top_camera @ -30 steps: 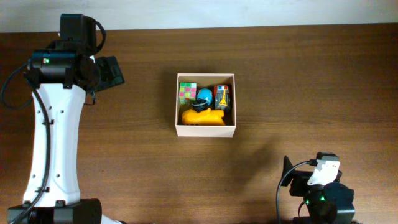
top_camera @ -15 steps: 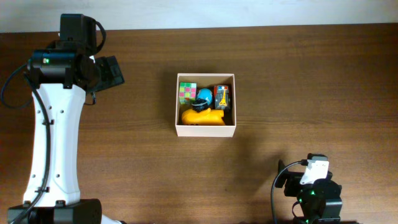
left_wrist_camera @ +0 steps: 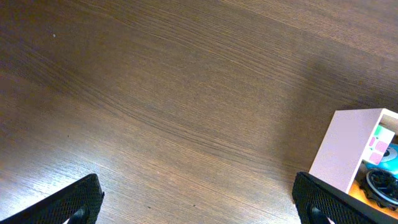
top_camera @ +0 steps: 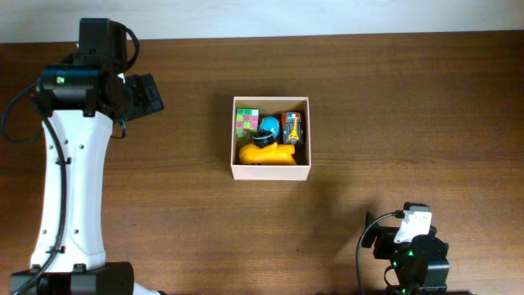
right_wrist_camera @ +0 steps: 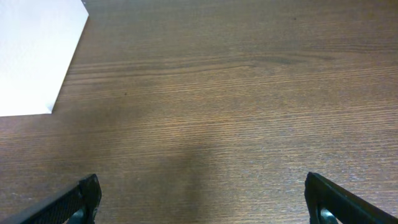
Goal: Pack container
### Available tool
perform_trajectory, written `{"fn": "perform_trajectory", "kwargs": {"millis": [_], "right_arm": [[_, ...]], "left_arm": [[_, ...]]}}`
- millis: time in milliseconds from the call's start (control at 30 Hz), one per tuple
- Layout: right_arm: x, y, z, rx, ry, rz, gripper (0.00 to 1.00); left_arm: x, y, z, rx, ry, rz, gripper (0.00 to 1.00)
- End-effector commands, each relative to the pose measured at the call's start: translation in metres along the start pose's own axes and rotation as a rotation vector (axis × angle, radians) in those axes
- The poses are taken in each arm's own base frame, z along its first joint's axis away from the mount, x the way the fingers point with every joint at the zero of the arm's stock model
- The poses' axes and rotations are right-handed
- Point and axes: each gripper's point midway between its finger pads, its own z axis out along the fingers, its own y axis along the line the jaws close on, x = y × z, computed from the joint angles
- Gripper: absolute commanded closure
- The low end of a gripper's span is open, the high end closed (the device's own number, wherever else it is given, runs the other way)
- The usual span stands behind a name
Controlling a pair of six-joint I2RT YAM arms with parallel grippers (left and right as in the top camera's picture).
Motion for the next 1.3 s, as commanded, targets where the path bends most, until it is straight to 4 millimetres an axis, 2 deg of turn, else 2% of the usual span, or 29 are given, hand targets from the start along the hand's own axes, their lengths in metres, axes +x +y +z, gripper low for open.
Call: {"fn": "perform_trajectory", "kwargs": {"millis": [0, 467, 533, 633, 700, 833, 900, 1000, 1167, 1267], "right_arm": [[0.002, -0.001, 0.001, 0.001, -0.003, 0.008, 0.01], [0.002, -0.001, 0.001, 0.001, -0.003, 0.008, 0.01], [0.002, -0.001, 0.001, 0.001, -0.003, 0.008, 0.01], [0.002, -0.001, 0.001, 0.001, -0.003, 0.008, 0.01], [0.002, -0.001, 0.001, 0.001, -0.003, 0.008, 0.01], [0.002, -0.001, 0.001, 0.001, -0.003, 0.008, 0.01], [0.002, -0.001, 0.001, 0.001, -0.003, 0.008, 0.01], [0.002, -0.001, 0.001, 0.001, -0.003, 0.008, 0.01], [0.002, -0.001, 0.001, 0.001, -0.003, 0.008, 0.01], [0.002, -0.001, 0.001, 0.001, -0.003, 0.008, 0.01]], "left_arm": [[-0.005, 0.004, -0.014, 0.009, -0.041, -0.005, 0.01], [-0.005, 0.004, -0.015, 0.008, -0.043, -0.002, 0.01], [-0.011, 0.017, -0.022, -0.055, -0.089, -0.011, 0.01], [-0.018, 0.020, -0.033, -0.051, -0.177, -0.033, 0.01], [-0.026, 0.016, -0.040, -0.011, -0.269, -0.026, 0.01], [-0.034, 0.002, -0.056, 0.079, -0.498, 0.094, 0.01], [-0.027, -0.002, -0.061, 0.118, -0.578, 0.168, 0.01], [-0.006, 0.002, -0.067, 0.131, -0.660, 0.254, 0.01], [0.041, 0.021, -0.069, 0.126, -0.701, 0.267, 0.01], [0.070, 0.030, -0.060, 0.124, -0.703, 0.265, 0.01]]}}
